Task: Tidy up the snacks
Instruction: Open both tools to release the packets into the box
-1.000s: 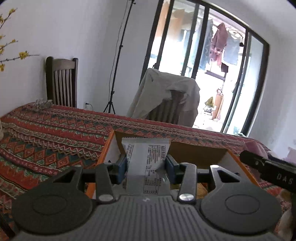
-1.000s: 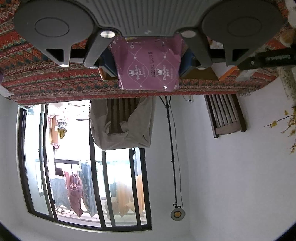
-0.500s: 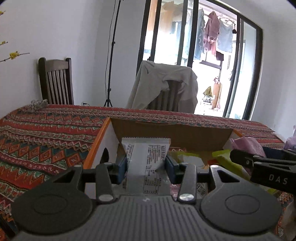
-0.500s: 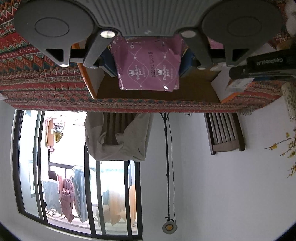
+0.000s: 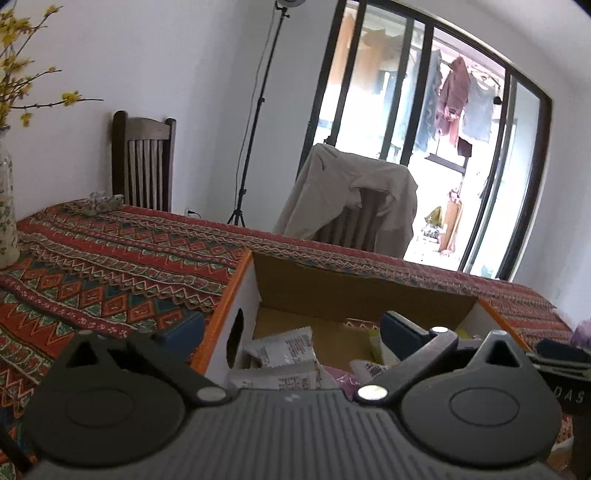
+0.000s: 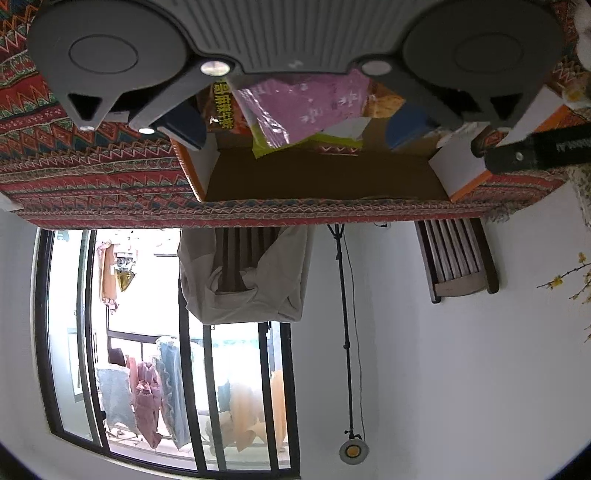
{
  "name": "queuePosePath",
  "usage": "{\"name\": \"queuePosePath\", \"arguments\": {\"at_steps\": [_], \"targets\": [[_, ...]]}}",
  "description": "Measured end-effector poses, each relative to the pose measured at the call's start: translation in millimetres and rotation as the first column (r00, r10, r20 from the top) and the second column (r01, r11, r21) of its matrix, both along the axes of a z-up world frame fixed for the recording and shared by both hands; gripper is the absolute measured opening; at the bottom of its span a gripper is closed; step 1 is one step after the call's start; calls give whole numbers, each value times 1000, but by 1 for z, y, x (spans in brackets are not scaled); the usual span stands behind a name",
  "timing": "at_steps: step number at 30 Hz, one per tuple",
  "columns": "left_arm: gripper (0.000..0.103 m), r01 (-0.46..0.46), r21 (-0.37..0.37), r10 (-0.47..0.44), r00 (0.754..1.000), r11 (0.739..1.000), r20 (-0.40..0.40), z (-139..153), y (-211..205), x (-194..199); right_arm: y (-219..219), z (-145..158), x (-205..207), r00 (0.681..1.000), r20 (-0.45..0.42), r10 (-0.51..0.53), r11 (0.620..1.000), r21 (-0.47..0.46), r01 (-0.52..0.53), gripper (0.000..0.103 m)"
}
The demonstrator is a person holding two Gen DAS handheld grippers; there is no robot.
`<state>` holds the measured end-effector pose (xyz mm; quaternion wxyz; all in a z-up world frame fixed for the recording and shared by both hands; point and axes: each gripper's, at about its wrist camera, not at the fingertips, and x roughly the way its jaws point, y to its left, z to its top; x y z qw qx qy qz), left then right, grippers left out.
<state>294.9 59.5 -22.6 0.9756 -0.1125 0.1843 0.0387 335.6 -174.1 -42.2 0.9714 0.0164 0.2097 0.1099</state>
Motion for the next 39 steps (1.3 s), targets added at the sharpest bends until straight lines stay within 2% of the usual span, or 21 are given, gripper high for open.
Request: {"name": "queuePosePath", "arguments": {"at_steps": [19,26,31,39], "targets": [[103,20,11,-20,1000,1000,22,8,-5,-7,-1,5,-5,1000,29,-1,1000,-3,1,103],[103,7,-5,-7,1000,1000,2,20,-1,-12,2,7,-6,999,49,-8,999,-52,10,103],[103,-6,-16,6,1000,1000,-7,29,5,-34,-3,18,-29,997,73,-8,998,-54,12,103],[103,-18,-16,17,999,1000,-45,19,12,-74,-16,17,-66,999,51,-7,999,-41,9,103]]}}
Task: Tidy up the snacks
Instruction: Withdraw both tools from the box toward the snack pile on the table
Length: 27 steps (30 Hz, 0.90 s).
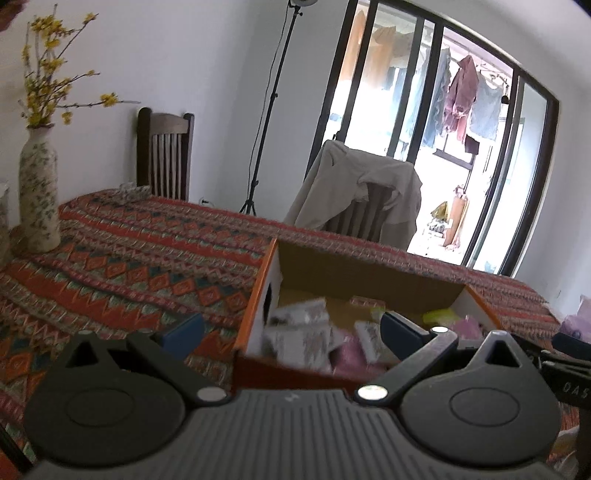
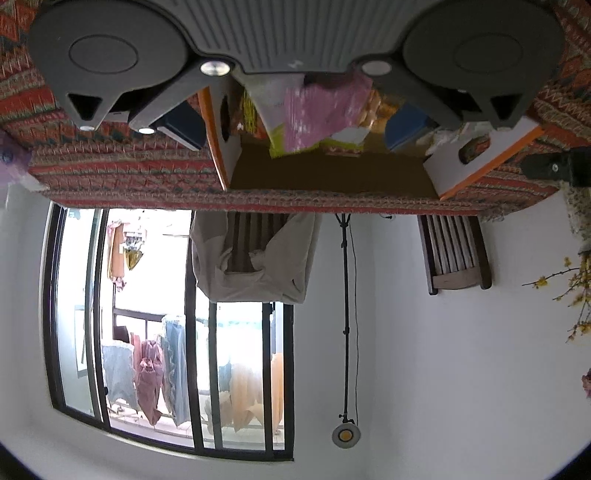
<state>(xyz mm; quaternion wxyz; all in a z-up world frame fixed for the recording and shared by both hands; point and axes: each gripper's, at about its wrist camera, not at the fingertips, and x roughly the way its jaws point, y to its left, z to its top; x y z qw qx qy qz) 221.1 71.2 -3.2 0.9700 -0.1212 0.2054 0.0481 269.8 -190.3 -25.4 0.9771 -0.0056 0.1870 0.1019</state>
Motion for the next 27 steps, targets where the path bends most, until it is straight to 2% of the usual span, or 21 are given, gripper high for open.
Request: {"name": "queuePosePath", "arguments": {"at_steps": [17,24,27], "targets": [[103,-14,4,14,998,1000,-57,-30,10,-69,-15,-24,-59,996,-83,27,1000,1,-27,103],[103,-29,25,31,997,999,-70,-50,17,-77,-12,-39,-70,990,-135,31,999,-20,-34,103],[103,-34,12,35,996,999,-80,-58,20,-74,-10,-45,-71,987,-159,28,999,-34,-34,103]]}}
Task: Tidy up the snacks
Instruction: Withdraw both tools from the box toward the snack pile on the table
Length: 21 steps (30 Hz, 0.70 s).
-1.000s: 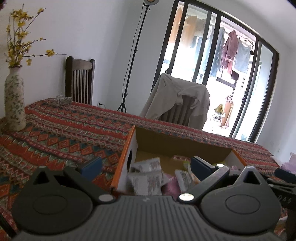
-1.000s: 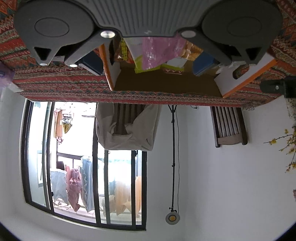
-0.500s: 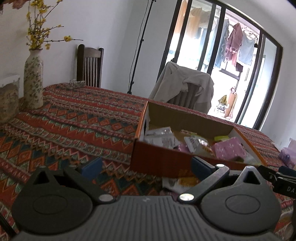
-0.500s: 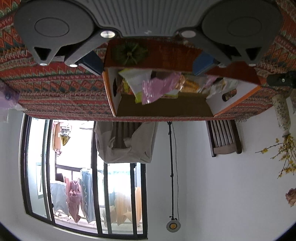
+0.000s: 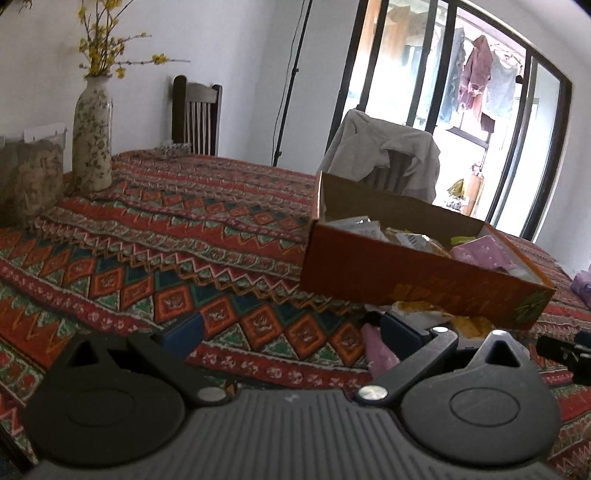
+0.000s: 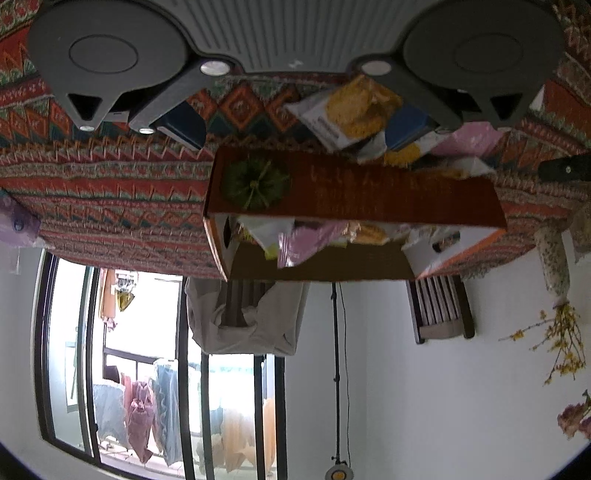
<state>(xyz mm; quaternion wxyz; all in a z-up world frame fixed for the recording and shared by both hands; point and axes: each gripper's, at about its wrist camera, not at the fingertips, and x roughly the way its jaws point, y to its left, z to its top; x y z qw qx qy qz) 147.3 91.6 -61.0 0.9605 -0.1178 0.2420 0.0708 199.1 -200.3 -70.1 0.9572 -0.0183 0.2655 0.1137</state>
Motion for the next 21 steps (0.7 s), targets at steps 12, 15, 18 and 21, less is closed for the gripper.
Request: {"name": "queuePosePath", "arguments": {"at_steps": [12,15,18,21], "targets": [[103,34,-30,-33,999,999,22,-6,3,-1,13,-12,11,995,-90,40,998,-53,-45,103],[103,37,-58,-35,999,998,28,-7,7,-1,19,-12,14,992,-100,72,995,-62,-78,103],[103,42,-74,-40,999,996,29,-8,9,-1,27,-12,18,989,-115,98,989,-97,-109,103],[103,45,-83,-43,999,996,33,-8,10,-2,34,-17,27,985,-143,96,984,-135,-116,103]]}}
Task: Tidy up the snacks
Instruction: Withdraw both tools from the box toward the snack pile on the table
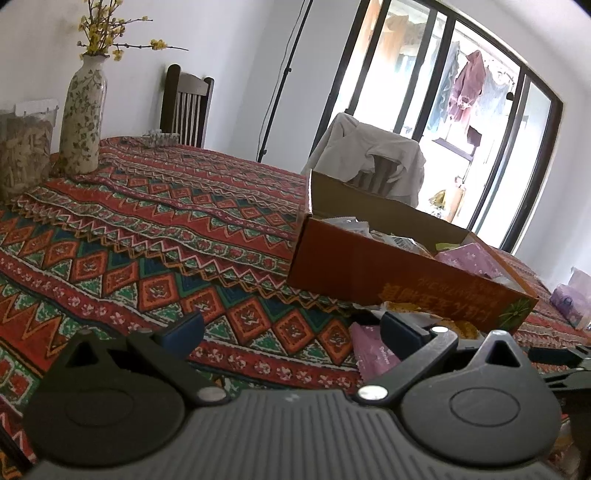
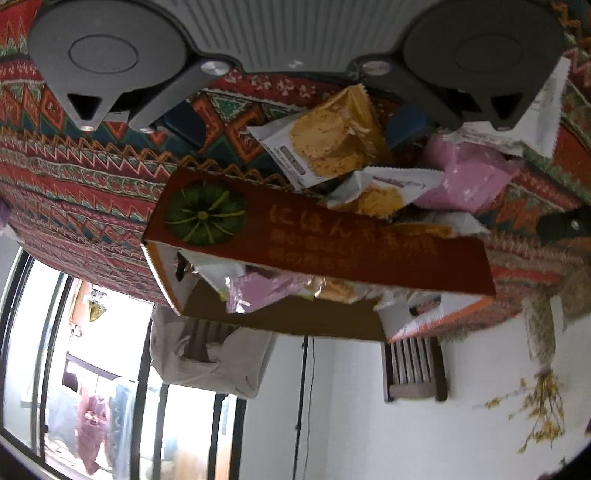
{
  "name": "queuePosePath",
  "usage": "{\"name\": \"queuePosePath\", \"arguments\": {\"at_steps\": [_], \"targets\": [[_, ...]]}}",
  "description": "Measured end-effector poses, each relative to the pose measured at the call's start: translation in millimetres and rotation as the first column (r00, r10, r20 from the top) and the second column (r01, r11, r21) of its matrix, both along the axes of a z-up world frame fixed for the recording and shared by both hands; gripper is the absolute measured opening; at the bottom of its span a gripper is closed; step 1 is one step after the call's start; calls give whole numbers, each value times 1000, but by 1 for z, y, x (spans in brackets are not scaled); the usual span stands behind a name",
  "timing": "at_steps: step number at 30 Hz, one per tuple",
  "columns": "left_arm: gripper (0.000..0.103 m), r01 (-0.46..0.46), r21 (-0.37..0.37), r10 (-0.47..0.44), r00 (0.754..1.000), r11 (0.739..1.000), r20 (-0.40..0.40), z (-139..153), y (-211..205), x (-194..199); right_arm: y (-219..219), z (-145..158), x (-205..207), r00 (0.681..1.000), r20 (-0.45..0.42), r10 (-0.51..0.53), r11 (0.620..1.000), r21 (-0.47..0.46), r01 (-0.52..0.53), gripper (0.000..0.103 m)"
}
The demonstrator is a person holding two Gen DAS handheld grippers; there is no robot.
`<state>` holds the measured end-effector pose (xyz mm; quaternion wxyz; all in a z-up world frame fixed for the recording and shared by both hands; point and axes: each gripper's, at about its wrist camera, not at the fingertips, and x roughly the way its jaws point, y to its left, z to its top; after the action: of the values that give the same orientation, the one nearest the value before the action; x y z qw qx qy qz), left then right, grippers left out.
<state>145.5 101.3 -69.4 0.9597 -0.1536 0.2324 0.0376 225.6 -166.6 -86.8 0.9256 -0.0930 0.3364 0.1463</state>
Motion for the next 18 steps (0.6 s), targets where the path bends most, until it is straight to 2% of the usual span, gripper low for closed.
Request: {"name": "queuePosePath", "arguments": {"at_steps": [7,12,18], "targets": [[103,1,-22,-1,1000,1000,3,-1,3,0,6,-5,21,999,-36,7,1000,-3,-7,103],[103,-1,-37,1,1000,999,0,-2,4,0,-2,-10,29,998,-70,-2,997,80,8,103],[103,-1,-44,1,1000,999,-10,-3,5,1,-2,-11,28,998,-62,8,996,85,-2,101]]}}
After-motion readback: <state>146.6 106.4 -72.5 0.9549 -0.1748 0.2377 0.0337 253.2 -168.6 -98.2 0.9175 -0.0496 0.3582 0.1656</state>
